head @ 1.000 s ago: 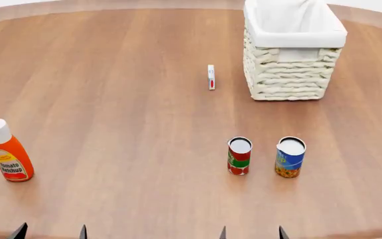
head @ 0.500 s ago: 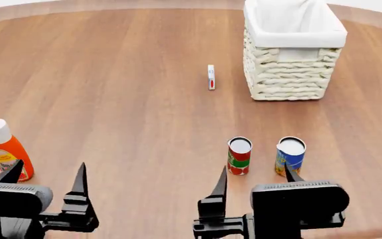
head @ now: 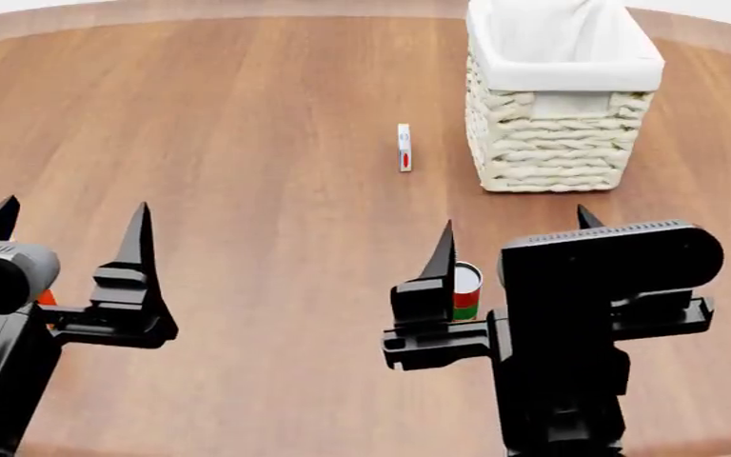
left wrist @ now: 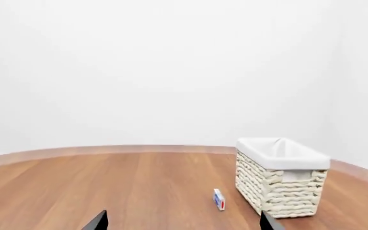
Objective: Pick up the alphabet soup and the cream cheese box, and put them in the basket.
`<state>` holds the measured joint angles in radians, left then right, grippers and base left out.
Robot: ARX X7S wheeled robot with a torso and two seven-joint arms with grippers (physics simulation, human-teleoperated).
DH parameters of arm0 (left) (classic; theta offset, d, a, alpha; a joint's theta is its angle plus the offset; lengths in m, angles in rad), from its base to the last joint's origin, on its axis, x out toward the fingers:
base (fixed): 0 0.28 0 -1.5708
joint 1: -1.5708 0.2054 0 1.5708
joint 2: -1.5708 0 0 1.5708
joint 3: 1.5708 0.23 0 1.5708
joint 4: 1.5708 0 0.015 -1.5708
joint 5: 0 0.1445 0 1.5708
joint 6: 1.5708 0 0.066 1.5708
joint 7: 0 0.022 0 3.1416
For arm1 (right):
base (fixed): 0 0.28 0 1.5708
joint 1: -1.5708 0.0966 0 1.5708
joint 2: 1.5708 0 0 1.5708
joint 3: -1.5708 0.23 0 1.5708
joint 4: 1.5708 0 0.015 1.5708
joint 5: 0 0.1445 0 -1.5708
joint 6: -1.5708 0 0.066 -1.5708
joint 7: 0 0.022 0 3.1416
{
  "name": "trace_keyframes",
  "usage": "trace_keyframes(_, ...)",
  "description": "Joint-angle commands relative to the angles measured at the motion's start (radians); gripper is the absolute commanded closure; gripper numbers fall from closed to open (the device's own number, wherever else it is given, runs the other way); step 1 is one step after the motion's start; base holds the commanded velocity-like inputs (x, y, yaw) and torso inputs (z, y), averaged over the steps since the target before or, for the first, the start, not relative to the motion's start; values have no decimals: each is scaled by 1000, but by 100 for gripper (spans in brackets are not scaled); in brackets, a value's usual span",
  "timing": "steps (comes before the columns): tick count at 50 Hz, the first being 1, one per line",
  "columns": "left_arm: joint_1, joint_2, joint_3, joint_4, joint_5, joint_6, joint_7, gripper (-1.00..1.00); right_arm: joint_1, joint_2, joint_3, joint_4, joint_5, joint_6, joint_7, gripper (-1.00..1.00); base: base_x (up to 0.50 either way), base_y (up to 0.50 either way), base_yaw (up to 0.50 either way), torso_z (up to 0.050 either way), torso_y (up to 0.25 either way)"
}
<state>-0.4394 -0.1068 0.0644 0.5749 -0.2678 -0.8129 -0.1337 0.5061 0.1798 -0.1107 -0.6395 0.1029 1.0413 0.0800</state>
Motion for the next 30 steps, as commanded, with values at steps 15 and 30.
trace_keyframes(15, -22, -26, 9, 5, -26, -5, -19, -100, 57, 11, -29, -3, 0, 52, 23, -100, 0, 462, 0, 0, 0)
trace_keyframes(30, -28, -30, 12, 1, -41, -1, -32, -100, 82, 6, -34, -5, 17, 82, 20, -100, 148, 0, 0, 0, 0)
